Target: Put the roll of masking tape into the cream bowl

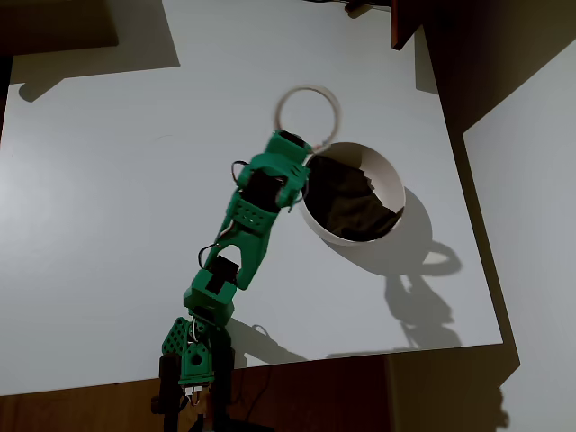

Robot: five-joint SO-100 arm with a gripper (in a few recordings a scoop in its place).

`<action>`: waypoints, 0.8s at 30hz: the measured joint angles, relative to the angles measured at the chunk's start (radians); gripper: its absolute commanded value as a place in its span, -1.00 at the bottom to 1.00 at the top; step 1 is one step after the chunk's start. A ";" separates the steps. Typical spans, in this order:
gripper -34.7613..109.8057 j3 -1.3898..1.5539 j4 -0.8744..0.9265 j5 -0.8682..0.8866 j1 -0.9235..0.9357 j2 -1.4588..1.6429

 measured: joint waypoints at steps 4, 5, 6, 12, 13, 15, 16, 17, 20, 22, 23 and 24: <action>-0.64 0.000 -0.032 0.000 0.098 0.000; -0.64 0.000 -0.038 -0.005 0.124 -0.003; -0.64 0.000 -0.044 -0.008 0.143 -0.011; -0.64 0.000 -0.089 -0.017 0.256 -0.086; -0.64 0.000 -0.100 -0.017 0.276 -0.098; -0.64 0.000 -0.112 -0.026 0.305 -0.126; -0.64 0.000 -0.123 -0.029 0.316 -0.140; -0.64 0.000 -0.137 -0.031 0.322 -0.150; -0.64 0.000 -0.173 -0.051 0.347 -0.193; -0.64 0.000 -0.192 -0.049 0.365 -0.229; -0.64 0.000 -0.196 -0.051 0.374 -0.247; -0.64 0.000 -0.198 -0.057 0.383 -0.267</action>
